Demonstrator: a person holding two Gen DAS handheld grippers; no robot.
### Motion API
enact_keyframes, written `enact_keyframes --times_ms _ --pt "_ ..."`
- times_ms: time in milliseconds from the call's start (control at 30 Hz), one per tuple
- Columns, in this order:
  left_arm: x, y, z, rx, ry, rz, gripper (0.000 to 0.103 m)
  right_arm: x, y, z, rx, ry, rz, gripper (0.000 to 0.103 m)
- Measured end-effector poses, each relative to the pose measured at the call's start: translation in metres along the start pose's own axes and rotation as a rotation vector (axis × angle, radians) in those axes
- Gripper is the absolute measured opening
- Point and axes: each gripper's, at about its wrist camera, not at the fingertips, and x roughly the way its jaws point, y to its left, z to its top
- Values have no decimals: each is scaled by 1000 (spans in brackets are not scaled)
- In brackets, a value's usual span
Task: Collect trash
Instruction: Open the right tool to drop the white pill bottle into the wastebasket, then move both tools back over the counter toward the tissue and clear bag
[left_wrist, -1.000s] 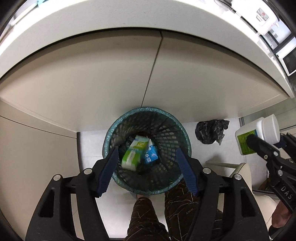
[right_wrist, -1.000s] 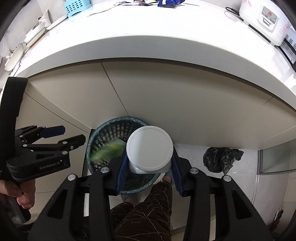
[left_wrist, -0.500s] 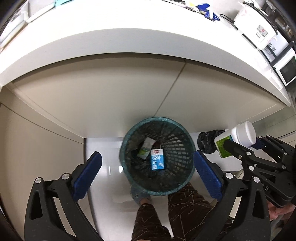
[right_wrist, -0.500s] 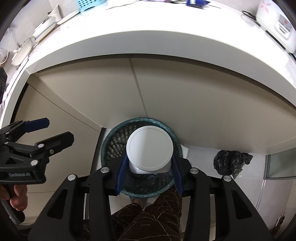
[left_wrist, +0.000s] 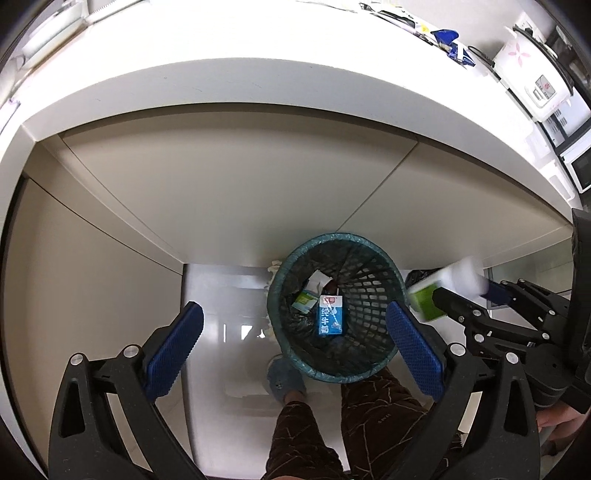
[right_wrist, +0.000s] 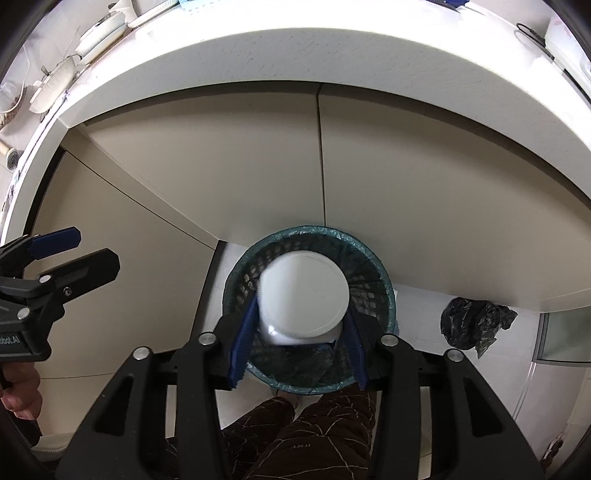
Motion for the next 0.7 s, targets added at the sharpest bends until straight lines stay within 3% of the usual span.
enact_keyframes --times_ms 267,500,700 --pt "-9 1 4 -3 -11 9 97 -12 -6 3 38 -19 -28 82" --pt "-28 -3 10 -2 -59 -6 97 -38 -21 10 82 -56 -62 90" --pt "-52 -10 26 9 -108 -20 97 -71 -28 20 87 -117 -107 91"
